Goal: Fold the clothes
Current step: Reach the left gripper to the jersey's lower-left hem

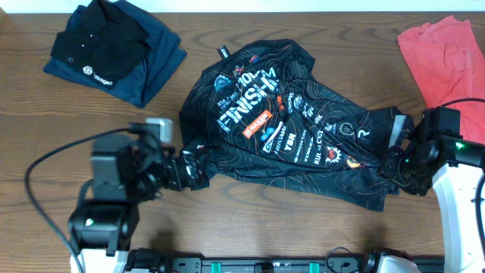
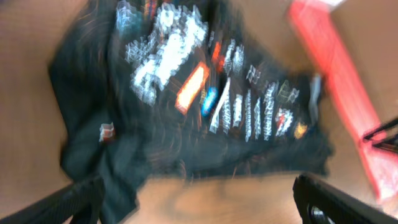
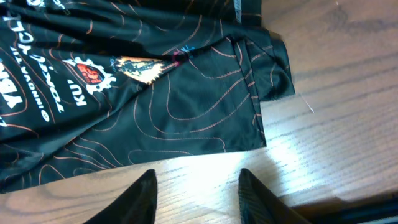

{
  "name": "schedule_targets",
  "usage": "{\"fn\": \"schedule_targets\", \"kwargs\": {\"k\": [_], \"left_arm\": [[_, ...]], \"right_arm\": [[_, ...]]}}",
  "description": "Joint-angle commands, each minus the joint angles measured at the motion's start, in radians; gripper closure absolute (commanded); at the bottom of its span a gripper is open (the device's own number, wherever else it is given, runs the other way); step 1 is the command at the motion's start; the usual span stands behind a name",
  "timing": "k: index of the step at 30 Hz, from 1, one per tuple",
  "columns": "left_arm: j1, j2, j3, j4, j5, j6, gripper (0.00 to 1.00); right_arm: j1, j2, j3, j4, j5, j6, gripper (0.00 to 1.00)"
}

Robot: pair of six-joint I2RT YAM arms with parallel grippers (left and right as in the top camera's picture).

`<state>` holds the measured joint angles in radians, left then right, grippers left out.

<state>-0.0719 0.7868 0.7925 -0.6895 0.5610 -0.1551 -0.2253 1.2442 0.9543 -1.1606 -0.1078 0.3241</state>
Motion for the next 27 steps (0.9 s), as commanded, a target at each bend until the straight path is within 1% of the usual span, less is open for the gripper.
{"fn": "schedule_targets", "kwargs": {"k": [1, 4, 7, 9, 11, 14, 17, 20, 22, 24, 27], "left_arm": [[-0.115, 0.053, 0.016, -0.078, -0.259, 0.021, 0.02], [-0.225, 0.133, 0.016, -0.132, -0.412, -0.010, 0.02], [-0.307, 0.242, 0.016, -0.145, -0.516, -0.109, 0.02], [-0.326, 0.310, 0.016, -0.144, -0.555, -0.164, 0.02], [-0.329, 0.380, 0.016, -0.140, -0.558, -0.226, 0.02], [-0.329, 0.474, 0.016, -0.139, -0.558, -0.290, 0.02], [-0.329, 0.547, 0.016, -0.136, -0.558, -0.303, 0.02], [-0.335, 0.585, 0.016, -0.128, -0.547, -0.303, 0.02], [-0.344, 0.595, 0.016, -0.094, -0.543, -0.306, 0.02], [-0.347, 0.599, 0.016, -0.057, -0.543, -0.372, 0.02], [-0.347, 0.599, 0.015, -0.039, -0.539, -0.409, 0.02]], "right_arm": [[-0.009, -0.007, -0.001, 0.010, -0.006, -0.010, 0.58], [-0.009, -0.007, -0.001, 0.019, -0.014, -0.010, 0.58], [-0.009, -0.007, -0.001, 0.020, -0.037, -0.010, 0.57], [-0.009, -0.007, -0.001, 0.018, -0.040, -0.011, 0.58], [-0.009, -0.007, -0.001, 0.016, -0.039, -0.011, 0.57], [-0.009, -0.007, -0.001, 0.017, -0.039, -0.011, 0.57], [-0.009, -0.007, -0.001, 0.019, -0.039, -0.011, 0.56], [-0.009, -0.007, -0.001, 0.024, -0.039, -0.011, 0.57], [-0.009, -0.007, -0.001, 0.026, -0.039, -0.011, 0.55], [-0.009, -0.007, -0.001, 0.027, -0.039, -0.011, 0.54], [-0.009, -0.007, -0.001, 0.024, -0.039, -0.011, 0.54]]}}
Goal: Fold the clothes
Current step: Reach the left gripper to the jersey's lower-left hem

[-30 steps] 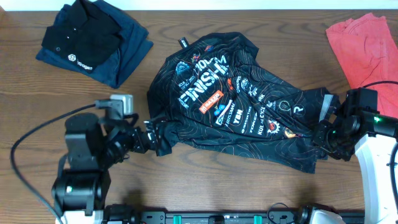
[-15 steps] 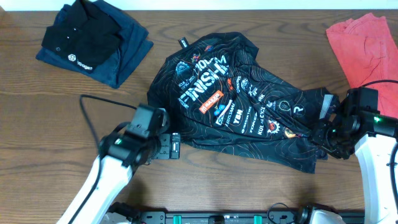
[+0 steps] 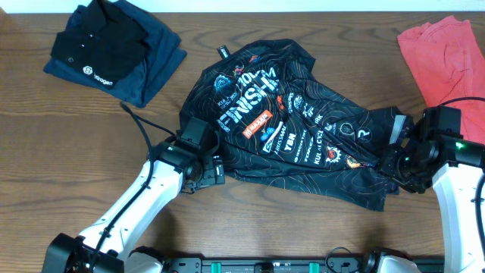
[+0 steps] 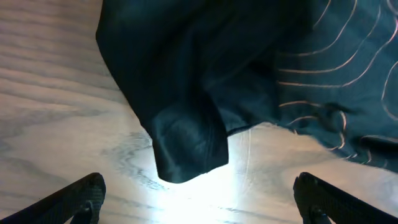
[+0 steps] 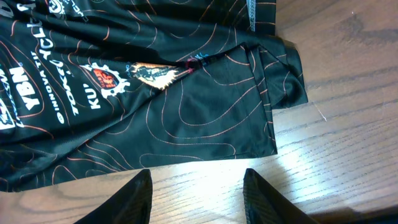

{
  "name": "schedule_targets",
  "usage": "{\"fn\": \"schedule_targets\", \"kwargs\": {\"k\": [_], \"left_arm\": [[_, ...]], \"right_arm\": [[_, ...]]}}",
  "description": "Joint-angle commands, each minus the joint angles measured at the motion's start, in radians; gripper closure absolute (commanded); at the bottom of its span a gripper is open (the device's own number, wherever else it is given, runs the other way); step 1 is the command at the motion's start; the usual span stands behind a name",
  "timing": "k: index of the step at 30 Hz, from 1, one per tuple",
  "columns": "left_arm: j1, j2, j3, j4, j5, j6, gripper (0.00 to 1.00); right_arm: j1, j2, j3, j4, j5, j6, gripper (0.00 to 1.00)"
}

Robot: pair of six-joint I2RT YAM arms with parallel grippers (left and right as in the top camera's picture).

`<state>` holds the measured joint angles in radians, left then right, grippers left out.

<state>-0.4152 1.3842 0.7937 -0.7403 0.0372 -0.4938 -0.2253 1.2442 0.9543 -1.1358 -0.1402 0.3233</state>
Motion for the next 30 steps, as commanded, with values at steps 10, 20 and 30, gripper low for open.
{"fn": "schedule_targets", "kwargs": {"k": [10, 20, 30], "left_arm": [[-0.041, 0.039, 0.014, 0.035, 0.046, -0.079, 0.02], [-0.089, 0.172, 0.014, 0.056, -0.054, -0.170, 0.02], [-0.089, 0.178, 0.014, 0.087, -0.129, -0.169, 0.12]], "right_arm": [[-0.009, -0.007, -0.002, 0.010, -0.006, -0.014, 0.52], [-0.009, -0.007, -0.002, 0.002, -0.006, -0.026, 0.51], [-0.009, -0.007, -0.002, 0.004, -0.006, -0.025, 0.51]]}}
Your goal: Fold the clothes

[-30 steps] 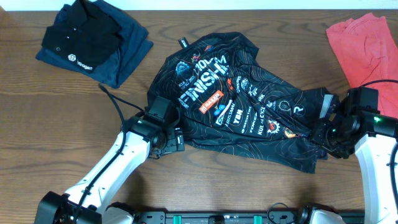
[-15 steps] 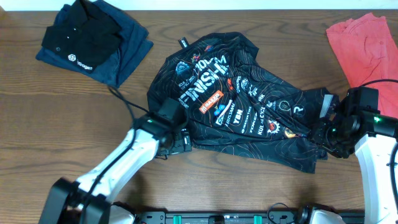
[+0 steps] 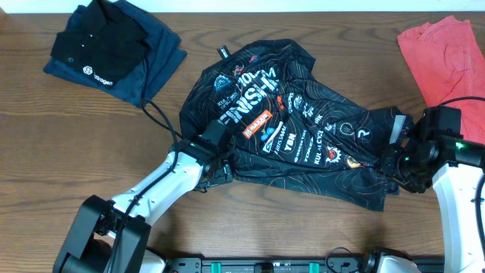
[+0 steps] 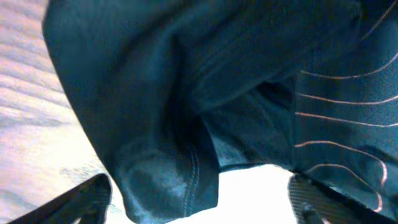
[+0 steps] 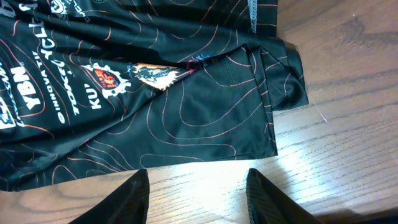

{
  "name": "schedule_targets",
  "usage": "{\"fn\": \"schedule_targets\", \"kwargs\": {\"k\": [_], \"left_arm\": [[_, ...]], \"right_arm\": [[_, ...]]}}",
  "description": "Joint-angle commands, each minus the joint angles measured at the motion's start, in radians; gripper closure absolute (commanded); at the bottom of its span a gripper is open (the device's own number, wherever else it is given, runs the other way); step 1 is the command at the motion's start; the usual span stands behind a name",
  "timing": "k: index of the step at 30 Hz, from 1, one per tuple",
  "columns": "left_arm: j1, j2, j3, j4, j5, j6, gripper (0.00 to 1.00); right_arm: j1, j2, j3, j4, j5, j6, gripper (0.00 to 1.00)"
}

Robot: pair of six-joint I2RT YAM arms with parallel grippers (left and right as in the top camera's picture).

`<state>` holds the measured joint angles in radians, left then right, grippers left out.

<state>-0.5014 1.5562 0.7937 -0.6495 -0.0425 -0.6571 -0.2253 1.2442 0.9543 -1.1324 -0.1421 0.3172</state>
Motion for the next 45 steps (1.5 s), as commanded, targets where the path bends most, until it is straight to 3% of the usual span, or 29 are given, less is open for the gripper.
{"fn": "schedule_targets", "kwargs": {"k": [1, 7, 21, 26, 40, 45], "left_arm": [[-0.003, 0.006, 0.014, -0.004, -0.054, -0.005, 0.13], [-0.003, 0.012, 0.014, -0.038, -0.080, -0.002, 0.22], [-0.014, 0.053, 0.013, -0.045, -0.082, 0.031, 0.27], [-0.031, 0.053, 0.013, -0.046, -0.100, 0.031, 0.37], [-0.032, 0.050, 0.021, -0.071, -0.134, 0.031, 0.44], [-0.032, 0.050, 0.021, -0.071, -0.134, 0.031, 0.59]], "right_arm": [[-0.009, -0.007, -0.002, 0.001, -0.005, -0.019, 0.51], [-0.009, -0.007, -0.002, -0.002, -0.005, -0.019, 0.51], [-0.009, -0.007, -0.002, -0.003, -0.004, -0.019, 0.51], [-0.009, -0.007, -0.002, -0.002, -0.004, -0.019, 0.51], [-0.009, -0.007, -0.002, -0.003, -0.004, -0.019, 0.51], [-0.009, -0.007, -0.002, -0.004, -0.004, -0.019, 0.51]]}}
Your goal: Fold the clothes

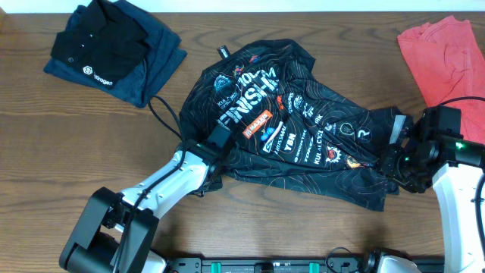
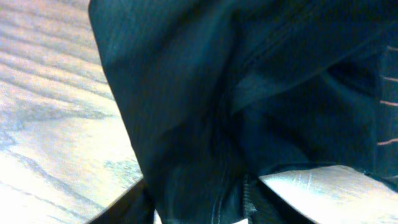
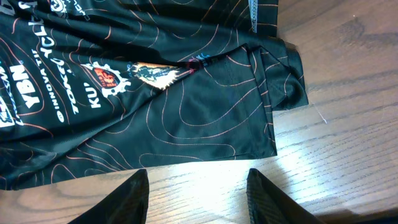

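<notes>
A black printed jersey (image 1: 288,129) lies crumpled across the middle of the wooden table (image 1: 61,152). My left gripper (image 1: 215,164) is at the jersey's lower left corner; in the left wrist view its jaws stand close on either side of a bunched dark fold (image 2: 199,124), shut on it (image 2: 199,208). My right gripper (image 1: 394,173) sits by the jersey's right corner. In the right wrist view it (image 3: 196,199) is open over bare wood, just short of the jersey's hem (image 3: 186,140).
A folded stack of black and navy clothes (image 1: 114,49) lies at the back left. A red shirt (image 1: 447,53) lies at the back right, near the right arm. Bare wood (image 1: 303,227) runs along the front edge below the jersey.
My left gripper's fingers, wide apart around the jersey's lower left fold before, now stand close together with the fold pinched between them. The right gripper has not moved.
My left gripper was open and held back at the front left, away from the jersey. It then stood open over the jersey's lower left corner, then closer on the fold, and now it is shut on it. The right gripper stayed open by the right corner throughout.
</notes>
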{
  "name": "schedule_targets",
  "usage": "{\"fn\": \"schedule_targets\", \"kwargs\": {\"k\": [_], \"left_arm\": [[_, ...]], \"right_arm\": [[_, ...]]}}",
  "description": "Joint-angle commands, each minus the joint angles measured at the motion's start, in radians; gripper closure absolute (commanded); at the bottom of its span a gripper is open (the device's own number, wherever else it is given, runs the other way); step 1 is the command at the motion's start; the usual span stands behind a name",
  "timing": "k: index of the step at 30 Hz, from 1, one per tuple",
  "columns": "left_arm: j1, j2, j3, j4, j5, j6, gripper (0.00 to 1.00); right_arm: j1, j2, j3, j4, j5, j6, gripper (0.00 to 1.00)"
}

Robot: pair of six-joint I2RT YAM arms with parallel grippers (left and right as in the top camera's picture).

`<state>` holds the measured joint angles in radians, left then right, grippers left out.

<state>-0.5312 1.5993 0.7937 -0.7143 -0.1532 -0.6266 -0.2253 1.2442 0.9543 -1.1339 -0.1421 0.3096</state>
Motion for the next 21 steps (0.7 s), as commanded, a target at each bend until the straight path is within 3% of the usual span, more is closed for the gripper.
{"fn": "schedule_targets", "kwargs": {"k": [1, 17, 19, 21], "left_arm": [[-0.003, 0.007, 0.022, -0.006, -0.024, 0.001, 0.60], [-0.003, -0.013, 0.030, -0.021, -0.050, 0.000, 0.64], [-0.003, -0.013, 0.030, -0.022, -0.050, 0.001, 0.62], [-0.003, -0.013, 0.030, -0.027, -0.050, 0.002, 0.53]], "right_arm": [[-0.009, -0.007, -0.002, -0.003, -0.004, -0.011, 0.51], [-0.009, -0.007, -0.002, -0.003, -0.004, -0.011, 0.51], [-0.009, -0.007, -0.002, -0.003, -0.004, -0.011, 0.51], [-0.009, -0.007, -0.002, -0.003, -0.004, -0.011, 0.50]]}}
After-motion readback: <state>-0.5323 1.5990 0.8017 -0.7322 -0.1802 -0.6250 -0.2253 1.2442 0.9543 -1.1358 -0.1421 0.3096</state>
